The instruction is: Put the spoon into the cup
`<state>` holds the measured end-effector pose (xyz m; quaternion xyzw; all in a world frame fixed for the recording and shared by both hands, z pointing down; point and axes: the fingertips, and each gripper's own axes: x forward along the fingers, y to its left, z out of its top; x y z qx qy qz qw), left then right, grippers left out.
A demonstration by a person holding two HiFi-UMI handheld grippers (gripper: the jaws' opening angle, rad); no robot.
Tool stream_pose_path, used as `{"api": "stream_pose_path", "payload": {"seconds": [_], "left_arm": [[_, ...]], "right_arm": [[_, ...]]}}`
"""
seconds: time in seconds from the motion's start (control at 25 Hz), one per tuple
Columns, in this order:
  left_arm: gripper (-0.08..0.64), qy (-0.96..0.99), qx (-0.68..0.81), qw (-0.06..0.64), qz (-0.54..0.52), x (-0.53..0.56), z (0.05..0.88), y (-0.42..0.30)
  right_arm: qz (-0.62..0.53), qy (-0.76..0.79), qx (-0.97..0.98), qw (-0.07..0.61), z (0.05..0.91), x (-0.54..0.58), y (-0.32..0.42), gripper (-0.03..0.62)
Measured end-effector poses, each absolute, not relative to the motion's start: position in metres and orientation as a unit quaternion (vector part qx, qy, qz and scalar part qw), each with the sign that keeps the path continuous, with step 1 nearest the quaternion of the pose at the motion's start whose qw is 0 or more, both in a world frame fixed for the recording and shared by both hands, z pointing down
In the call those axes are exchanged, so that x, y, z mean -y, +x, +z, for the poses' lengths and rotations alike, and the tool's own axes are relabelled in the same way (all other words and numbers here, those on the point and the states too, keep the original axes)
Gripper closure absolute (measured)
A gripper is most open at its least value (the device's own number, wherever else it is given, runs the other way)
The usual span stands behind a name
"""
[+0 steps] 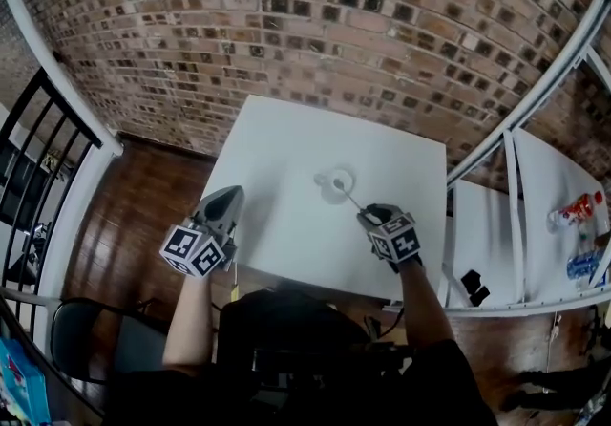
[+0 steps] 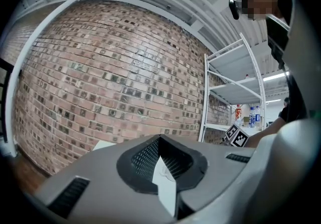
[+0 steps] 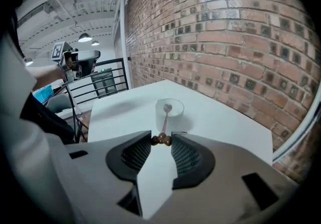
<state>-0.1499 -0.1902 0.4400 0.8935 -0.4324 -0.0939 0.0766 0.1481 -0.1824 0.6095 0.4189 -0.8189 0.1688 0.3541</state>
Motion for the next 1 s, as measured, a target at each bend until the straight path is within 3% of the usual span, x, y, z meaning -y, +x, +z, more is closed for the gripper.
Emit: {"api": "stream_pose_path", "payload": {"seconds": [1.0], "left_arm": [[0.557, 0.875, 0.466, 0.073, -0.107, 0.208, 0.436, -0.178]], "right_arm": [[0.17, 0.398, 0.827, 0.359, 0.612, 0.24, 0.115, 0.463]]}}
